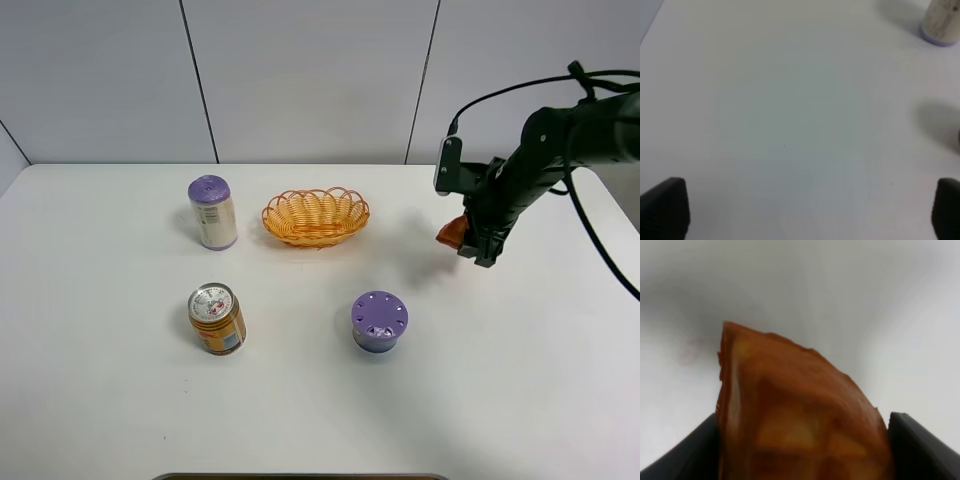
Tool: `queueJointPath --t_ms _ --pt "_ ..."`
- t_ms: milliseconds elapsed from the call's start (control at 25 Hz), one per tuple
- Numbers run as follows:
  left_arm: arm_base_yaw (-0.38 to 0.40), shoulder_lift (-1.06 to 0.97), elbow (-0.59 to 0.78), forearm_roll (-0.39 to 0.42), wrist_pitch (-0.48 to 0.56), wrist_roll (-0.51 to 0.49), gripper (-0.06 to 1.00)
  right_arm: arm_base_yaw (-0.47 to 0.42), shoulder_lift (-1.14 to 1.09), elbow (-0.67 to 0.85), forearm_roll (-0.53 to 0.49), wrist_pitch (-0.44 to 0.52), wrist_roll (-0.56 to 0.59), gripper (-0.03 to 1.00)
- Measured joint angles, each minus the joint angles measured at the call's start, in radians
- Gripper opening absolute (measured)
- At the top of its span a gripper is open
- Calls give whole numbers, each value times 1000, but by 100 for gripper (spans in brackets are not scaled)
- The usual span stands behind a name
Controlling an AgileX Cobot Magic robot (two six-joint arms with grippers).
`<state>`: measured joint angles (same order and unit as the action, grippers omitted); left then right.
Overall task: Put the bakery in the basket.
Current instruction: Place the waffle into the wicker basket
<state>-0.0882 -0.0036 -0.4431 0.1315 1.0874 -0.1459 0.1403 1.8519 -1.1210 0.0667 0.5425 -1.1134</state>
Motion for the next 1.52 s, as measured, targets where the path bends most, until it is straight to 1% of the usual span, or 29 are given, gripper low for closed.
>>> queueJointPath --t_ms 120,240,360,480,600,840,1000,1120,1240,1520 --pt "0 0 0 0 0 0 99 7 -91 0 -14 28 81 62" --pt "0 0 0 0 0 0 99 41 -181 0 -15 33 155 62" --pt "0 0 0 0 0 0 99 107 -254 0 3 34 216 62" --pt "0 0 0 0 0 0 99 180 -283 0 46 13 288 62" --pt "0 0 0 0 0 0 99 253 -284 0 78 -65 389 62" --pt "0 0 0 0 0 0 99 378 -249 0 109 -312 599 62" --pt "0 0 0 0 0 0 99 446 -169 1 155 -454 716 62" --pt "0 0 0 0 0 0 99 474 -100 1 195 -549 753 62" --pt "0 0 0 0 0 0 99 477 -40 1 236 -608 767 62" --pt "0 0 0 0 0 0 99 474 60 1 285 -765 768 62"
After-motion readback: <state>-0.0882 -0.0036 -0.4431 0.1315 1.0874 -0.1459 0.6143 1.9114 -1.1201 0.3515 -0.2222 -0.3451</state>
